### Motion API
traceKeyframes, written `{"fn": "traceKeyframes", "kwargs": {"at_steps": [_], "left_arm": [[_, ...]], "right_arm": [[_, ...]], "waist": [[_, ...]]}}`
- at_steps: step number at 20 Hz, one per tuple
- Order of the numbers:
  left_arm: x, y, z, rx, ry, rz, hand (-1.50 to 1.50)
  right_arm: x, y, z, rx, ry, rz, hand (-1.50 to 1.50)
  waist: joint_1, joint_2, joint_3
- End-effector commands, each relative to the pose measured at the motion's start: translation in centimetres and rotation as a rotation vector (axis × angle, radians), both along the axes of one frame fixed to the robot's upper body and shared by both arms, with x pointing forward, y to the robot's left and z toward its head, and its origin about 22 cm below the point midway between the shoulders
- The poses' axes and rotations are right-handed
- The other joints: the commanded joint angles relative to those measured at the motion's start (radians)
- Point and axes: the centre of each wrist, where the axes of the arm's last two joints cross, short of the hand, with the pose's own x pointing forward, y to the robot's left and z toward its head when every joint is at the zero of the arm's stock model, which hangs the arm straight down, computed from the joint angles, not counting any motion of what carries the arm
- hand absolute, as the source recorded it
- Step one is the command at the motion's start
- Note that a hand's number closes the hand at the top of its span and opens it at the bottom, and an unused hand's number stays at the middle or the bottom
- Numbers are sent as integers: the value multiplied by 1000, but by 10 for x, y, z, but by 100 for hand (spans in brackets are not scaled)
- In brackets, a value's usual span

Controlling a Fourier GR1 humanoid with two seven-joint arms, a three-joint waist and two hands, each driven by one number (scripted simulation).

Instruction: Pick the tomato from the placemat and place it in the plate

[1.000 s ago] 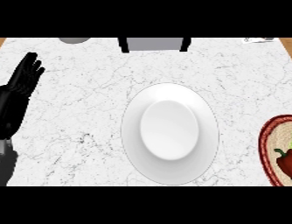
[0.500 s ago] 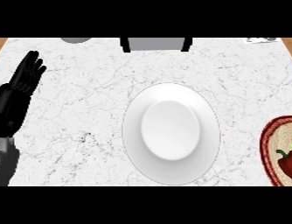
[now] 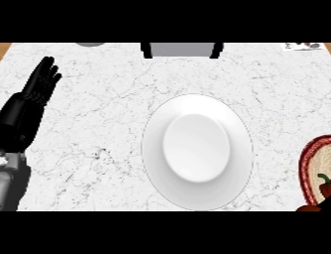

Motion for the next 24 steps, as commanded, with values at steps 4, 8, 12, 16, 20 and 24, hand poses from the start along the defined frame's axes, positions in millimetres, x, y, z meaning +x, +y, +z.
{"fn": "traceKeyframes", "kwargs": {"at_steps": [4,8,12,16,20,24], "left_arm": [[18,3,26,0,-1,-7,0],[12,11,14,-1,-9,-8,0],[1,-9,-1,-6,2,-23,0],[7,7,-2,0,16,-29,0],[9,5,26,-10,-13,-15,0],[7,-8,1,-25,21,-21,0]], "right_arm": [[31,55,49,-3,-84,32,150],[64,105,33,17,-46,52,150],[104,156,40,-3,8,51,150],[145,172,10,-68,63,22,150],[175,189,-29,-101,80,30,150],[199,185,-48,-40,155,-17,150]], "waist": [[16,3,0],[8,0,1],[16,0,1],[10,2,2],[17,2,3],[13,2,3]]}}
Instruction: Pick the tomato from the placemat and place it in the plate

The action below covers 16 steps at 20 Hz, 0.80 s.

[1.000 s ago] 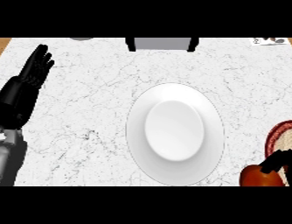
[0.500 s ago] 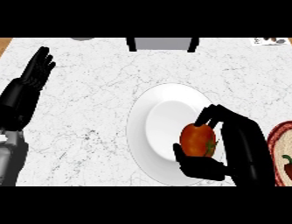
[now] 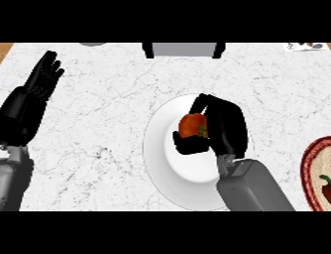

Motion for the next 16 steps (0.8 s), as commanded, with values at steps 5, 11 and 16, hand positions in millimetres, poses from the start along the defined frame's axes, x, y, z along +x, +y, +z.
{"fn": "traceKeyframes", "kwargs": {"at_steps": [5,11,16], "left_arm": [[-6,-6,-9,-1,-16,-6,0],[8,11,-1,2,-25,-13,0],[16,-5,19,8,-21,15,0]], "right_arm": [[35,14,-50,141,74,-71,-150],[41,37,-43,318,-24,-9,-150],[48,17,-19,472,-166,-58,-150]], "waist": [[3,1,0],[7,3,0],[-15,-1,1]]}}
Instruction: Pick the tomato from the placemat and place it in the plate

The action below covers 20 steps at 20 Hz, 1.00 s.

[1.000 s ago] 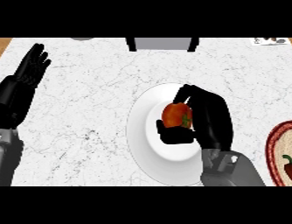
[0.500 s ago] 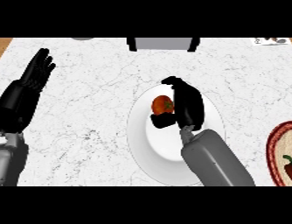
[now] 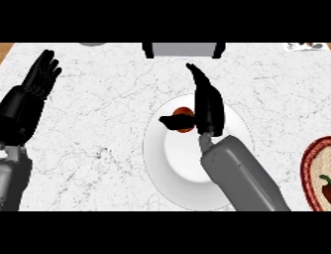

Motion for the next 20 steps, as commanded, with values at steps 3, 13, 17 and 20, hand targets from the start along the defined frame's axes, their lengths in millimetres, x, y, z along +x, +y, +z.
{"fn": "traceKeyframes", "kwargs": {"at_steps": [3,13,17,20], "left_arm": [[-12,2,-8,-9,3,-4,0],[-1,13,3,-3,12,16,0],[-12,8,0,-3,-12,29,0],[-4,7,6,1,16,23,0]], "right_arm": [[3,-13,19,237,-106,-53,-150],[-50,-118,29,343,-161,-146,-150],[-82,-170,17,345,-197,-142,-150],[-107,-202,16,327,-197,-105,-150]], "waist": [[-2,-2,0],[-22,-5,0],[-20,-5,0],[-28,-5,0]]}}
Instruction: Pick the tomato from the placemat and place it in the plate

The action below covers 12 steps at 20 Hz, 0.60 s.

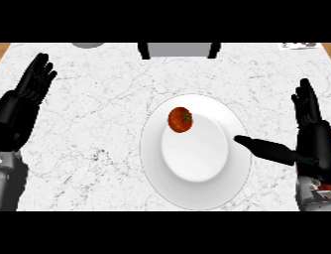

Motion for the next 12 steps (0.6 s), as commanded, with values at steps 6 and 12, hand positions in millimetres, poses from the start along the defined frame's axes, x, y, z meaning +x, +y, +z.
{"fn": "traceKeyframes", "kwargs": {"at_steps": [6,12], "left_arm": [[16,14,18,-2,-9,-8,0],[-5,5,3,0,8,-2,0]], "right_arm": [[-59,-91,-15,-23,-34,5,-150],[-90,-140,2,-54,-12,28,-150]], "waist": [[1,2,0],[3,0,0]]}}
